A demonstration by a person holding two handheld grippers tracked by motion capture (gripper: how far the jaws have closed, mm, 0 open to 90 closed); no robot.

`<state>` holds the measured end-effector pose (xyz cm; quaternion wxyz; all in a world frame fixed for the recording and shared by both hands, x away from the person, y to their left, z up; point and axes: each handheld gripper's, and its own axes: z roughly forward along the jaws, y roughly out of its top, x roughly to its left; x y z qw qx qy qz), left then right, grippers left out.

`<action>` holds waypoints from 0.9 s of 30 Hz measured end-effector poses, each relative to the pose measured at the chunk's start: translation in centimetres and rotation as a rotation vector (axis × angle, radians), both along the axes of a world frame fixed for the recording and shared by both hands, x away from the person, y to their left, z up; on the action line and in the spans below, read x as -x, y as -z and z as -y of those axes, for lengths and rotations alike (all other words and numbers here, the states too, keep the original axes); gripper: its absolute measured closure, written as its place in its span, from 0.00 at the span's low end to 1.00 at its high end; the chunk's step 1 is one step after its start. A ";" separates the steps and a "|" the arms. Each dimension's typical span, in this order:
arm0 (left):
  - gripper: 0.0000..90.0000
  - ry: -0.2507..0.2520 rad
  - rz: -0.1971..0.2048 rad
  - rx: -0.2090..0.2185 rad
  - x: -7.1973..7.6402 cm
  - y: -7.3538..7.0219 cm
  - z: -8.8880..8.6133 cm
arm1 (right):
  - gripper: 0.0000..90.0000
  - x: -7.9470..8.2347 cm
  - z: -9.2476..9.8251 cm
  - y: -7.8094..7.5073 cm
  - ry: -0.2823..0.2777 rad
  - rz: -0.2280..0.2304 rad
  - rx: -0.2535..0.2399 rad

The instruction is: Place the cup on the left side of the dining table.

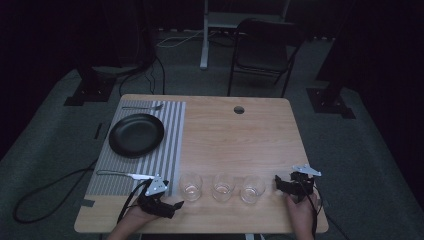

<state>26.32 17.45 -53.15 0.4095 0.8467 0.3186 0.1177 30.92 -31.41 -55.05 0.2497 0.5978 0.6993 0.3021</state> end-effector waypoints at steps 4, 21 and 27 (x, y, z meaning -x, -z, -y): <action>0.06 0.008 0.002 0.012 -0.2 0.0 0.6 | 0.13 0.0 0.0 0.0 0.000 0.000 0.000; 0.06 0.045 0.055 0.084 -0.8 0.2 2.8 | 0.13 0.0 0.0 0.0 0.000 0.000 0.000; 0.06 0.053 0.078 0.110 -1.0 0.2 3.6 | 0.13 0.0 0.0 0.0 0.000 0.000 0.000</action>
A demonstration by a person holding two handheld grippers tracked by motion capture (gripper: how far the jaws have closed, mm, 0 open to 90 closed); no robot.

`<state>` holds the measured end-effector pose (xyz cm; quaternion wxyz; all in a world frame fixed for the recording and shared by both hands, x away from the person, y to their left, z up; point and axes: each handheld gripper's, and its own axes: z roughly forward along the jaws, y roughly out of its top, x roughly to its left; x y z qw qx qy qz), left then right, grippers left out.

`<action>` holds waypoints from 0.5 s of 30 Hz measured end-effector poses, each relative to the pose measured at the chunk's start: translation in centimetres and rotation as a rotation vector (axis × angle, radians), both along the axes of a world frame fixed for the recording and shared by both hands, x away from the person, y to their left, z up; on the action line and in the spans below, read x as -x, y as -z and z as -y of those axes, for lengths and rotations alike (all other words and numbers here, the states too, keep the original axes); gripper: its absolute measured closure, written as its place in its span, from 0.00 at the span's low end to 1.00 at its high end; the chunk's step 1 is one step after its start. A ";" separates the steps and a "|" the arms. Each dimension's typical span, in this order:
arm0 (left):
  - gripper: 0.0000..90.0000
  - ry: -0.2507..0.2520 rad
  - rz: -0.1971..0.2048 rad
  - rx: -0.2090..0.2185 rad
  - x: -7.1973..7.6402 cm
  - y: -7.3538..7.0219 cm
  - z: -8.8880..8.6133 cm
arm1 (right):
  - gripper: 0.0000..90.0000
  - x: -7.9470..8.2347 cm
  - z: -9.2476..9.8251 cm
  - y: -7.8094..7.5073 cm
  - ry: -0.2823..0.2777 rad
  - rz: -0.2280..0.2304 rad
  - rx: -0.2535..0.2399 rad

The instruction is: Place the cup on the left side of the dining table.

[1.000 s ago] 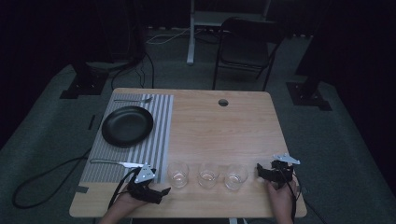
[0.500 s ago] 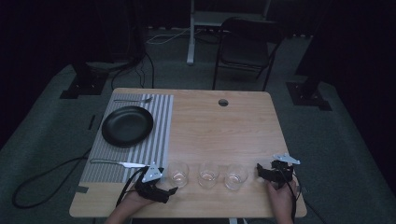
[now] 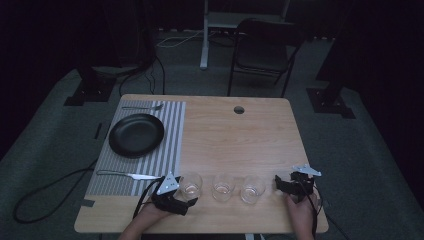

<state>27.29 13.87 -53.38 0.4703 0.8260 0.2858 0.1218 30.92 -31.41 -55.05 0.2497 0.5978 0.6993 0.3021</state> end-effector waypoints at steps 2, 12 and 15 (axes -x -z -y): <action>0.06 -0.007 0.016 0.014 0.0 0.0 0.3 | 0.13 0.0 0.0 0.0 0.000 0.000 0.000; 0.06 -0.042 0.079 0.076 0.0 -0.2 1.0 | 0.13 0.0 0.0 0.0 0.000 0.000 0.000; 0.06 -0.045 0.086 0.069 0.1 0.0 1.1 | 0.13 0.0 0.0 0.0 0.000 0.000 0.000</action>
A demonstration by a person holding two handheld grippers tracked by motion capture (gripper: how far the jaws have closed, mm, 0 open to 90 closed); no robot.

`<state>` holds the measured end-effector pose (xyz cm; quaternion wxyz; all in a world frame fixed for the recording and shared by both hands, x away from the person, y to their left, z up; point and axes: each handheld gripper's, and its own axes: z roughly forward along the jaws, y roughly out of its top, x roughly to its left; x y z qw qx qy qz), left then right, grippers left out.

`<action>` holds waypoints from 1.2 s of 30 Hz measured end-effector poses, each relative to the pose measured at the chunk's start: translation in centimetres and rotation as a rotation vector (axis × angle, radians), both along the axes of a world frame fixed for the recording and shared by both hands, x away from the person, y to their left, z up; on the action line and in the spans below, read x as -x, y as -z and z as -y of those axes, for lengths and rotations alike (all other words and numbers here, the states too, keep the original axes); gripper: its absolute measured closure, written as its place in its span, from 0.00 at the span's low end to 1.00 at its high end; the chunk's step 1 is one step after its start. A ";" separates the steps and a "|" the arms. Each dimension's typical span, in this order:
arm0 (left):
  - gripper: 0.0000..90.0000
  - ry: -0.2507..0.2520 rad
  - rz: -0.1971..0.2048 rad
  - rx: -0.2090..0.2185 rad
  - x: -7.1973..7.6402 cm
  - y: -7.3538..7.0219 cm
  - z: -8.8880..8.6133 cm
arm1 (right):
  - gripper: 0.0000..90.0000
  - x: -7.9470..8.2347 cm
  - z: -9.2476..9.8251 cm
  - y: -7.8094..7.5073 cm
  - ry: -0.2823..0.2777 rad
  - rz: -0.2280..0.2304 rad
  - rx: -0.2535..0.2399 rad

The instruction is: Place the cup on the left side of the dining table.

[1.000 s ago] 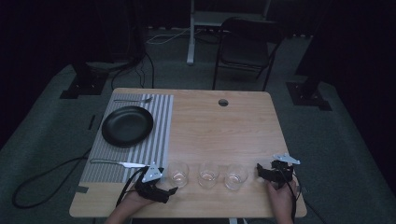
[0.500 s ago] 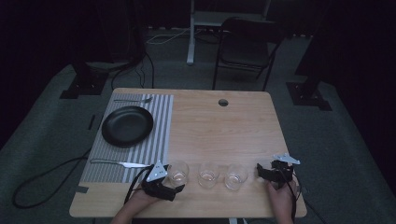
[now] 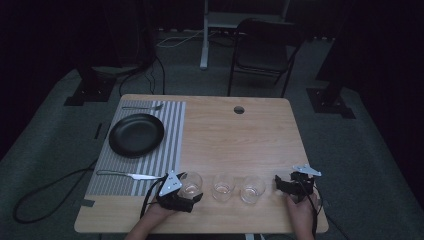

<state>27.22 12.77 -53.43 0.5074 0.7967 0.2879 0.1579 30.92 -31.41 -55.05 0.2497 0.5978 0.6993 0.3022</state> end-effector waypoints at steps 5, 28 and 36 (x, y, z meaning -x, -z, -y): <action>0.06 -0.001 0.015 0.000 0.1 0.2 0.2 | 0.13 0.0 0.0 0.0 0.000 0.000 0.000; 0.22 -0.072 0.011 -0.048 0.2 0.0 0.8 | 0.13 0.0 0.0 0.0 0.000 0.000 0.000; 0.22 -0.070 0.003 -0.064 0.2 -0.2 0.8 | 0.13 0.0 0.0 0.0 0.000 0.000 0.000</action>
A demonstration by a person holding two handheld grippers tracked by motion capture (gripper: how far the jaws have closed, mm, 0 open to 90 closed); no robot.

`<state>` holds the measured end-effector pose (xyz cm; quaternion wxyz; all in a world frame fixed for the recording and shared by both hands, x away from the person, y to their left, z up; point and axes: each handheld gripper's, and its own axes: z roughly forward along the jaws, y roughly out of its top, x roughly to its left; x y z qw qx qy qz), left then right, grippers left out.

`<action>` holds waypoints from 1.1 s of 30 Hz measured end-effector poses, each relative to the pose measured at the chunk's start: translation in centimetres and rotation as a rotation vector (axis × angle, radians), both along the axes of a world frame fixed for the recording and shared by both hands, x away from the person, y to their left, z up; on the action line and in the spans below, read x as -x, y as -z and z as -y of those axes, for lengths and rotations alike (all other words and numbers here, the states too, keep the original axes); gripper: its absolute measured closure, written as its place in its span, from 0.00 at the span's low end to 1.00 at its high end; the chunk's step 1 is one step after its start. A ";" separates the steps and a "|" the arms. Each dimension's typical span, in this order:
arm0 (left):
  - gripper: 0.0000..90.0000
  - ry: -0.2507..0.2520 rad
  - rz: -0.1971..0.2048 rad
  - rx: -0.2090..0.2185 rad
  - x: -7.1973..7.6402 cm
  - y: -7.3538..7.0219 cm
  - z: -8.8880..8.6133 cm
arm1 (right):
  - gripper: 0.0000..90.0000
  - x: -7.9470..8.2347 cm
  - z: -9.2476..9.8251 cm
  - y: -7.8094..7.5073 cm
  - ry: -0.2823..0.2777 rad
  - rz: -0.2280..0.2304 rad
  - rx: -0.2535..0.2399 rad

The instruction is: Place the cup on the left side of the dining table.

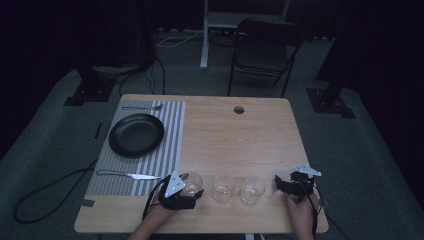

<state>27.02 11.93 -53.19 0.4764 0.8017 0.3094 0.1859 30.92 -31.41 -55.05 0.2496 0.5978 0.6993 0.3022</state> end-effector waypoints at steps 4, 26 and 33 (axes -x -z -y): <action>0.22 0.005 -0.004 -0.004 0.0 -0.1 0.0 | 0.13 0.0 0.0 0.0 0.000 0.000 0.000; 0.22 -0.029 -0.009 0.009 -1.0 -1.5 -1.2 | 0.13 0.0 0.0 0.0 0.000 0.000 0.000; 0.22 -0.067 0.002 0.002 -1.8 -2.5 -2.2 | 0.13 0.0 0.0 0.0 0.000 0.000 0.000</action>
